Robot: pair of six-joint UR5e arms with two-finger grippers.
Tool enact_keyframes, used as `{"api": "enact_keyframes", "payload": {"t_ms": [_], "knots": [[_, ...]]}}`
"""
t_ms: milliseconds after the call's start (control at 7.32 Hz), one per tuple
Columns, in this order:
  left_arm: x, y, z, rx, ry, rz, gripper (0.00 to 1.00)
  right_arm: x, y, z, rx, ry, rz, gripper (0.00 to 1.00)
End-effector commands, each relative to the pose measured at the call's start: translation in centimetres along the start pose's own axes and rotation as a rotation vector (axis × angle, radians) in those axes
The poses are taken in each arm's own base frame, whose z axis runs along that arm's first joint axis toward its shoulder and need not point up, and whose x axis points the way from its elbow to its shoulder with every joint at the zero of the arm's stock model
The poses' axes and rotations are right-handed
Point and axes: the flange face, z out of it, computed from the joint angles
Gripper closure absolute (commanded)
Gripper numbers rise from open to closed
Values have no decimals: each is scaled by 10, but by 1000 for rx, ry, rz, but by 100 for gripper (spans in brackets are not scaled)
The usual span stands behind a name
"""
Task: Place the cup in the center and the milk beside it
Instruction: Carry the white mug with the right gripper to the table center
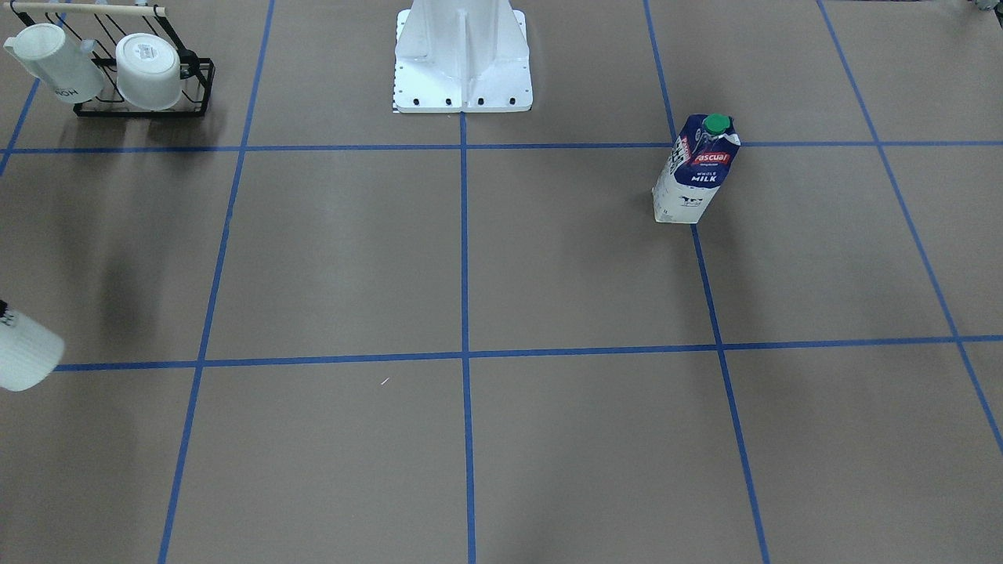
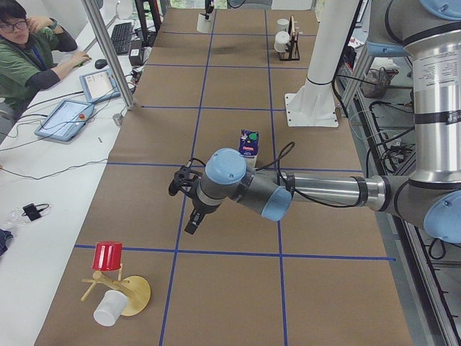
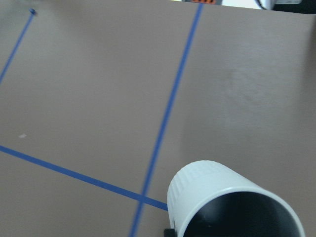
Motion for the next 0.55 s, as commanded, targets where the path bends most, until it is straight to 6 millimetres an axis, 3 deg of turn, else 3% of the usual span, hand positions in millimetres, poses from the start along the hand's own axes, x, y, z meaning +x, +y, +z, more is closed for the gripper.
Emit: {"api": "enact_keyframes", "payload": {"t_ms": [0,137,410], "knots": [[0,0,1,-2,1,0,2,-167,-31,67,-18,14,155,100],[-1,0,0,-1,-1,-3,2,-235,-33,93,-68,99,170,100],[0,0,1,-2,1,-2,2,-349,-12,127,-196,252,262,100]]}}
